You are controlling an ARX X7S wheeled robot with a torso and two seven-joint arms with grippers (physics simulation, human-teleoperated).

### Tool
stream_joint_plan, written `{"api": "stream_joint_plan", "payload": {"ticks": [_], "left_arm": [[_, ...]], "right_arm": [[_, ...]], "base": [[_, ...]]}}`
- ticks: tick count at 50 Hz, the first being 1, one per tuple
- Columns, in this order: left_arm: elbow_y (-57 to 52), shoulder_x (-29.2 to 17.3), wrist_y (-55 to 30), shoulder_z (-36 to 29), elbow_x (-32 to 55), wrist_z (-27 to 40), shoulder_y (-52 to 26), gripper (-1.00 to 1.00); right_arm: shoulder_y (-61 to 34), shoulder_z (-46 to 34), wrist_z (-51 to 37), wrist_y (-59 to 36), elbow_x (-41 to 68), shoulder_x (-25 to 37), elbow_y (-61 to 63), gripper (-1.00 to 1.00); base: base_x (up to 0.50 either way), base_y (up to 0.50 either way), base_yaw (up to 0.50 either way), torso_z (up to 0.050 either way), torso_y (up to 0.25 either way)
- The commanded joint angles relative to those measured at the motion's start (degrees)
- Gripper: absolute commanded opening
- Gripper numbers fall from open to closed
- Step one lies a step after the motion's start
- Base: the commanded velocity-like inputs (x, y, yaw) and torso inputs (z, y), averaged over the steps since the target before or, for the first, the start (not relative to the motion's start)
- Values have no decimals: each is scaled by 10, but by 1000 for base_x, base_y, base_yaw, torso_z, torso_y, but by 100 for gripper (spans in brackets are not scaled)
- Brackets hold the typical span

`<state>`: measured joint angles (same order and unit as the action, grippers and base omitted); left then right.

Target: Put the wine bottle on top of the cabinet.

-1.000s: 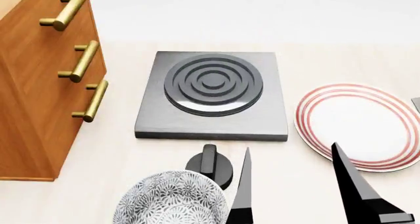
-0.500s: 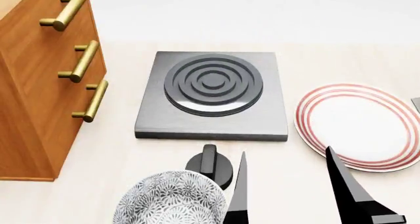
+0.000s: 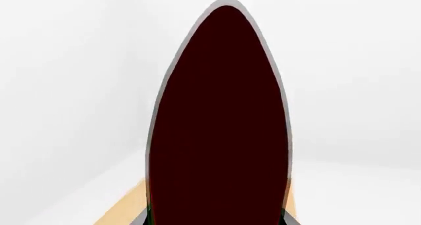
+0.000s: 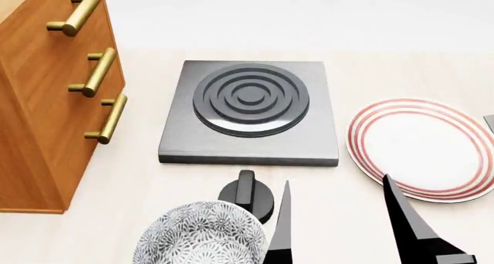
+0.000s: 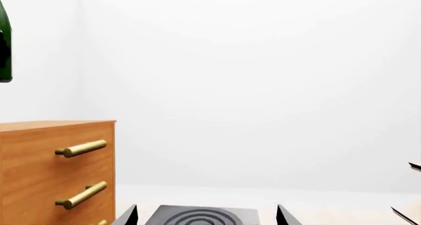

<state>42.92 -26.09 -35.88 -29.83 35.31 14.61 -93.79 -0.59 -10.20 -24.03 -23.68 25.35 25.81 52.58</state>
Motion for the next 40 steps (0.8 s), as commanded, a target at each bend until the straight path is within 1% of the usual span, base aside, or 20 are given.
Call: {"api": "stream_joint_plan", "payload": {"ticks": [1, 15, 27, 40], "left_arm": [[-5, 6, 3, 29, 27, -10, 9, -100], [9, 16, -5, 25, 33, -23, 16, -100], [-1, 16, -16, 25, 41, -26, 28, -100], [-13, 13, -14, 27, 46, -22, 59, -100]], "right_arm": [[-4, 8, 4, 8, -15, -9, -23, 100], [-7, 8, 1, 7, -11, -6, -23, 100], [-8, 6, -3, 7, -10, -4, -22, 100], [-8, 2, -6, 9, -10, -2, -22, 100]], "base": [[0, 0, 0, 0, 0], [0, 0, 0, 1, 1], [0, 0, 0, 0, 1], [0, 0, 0, 0, 2]]}}
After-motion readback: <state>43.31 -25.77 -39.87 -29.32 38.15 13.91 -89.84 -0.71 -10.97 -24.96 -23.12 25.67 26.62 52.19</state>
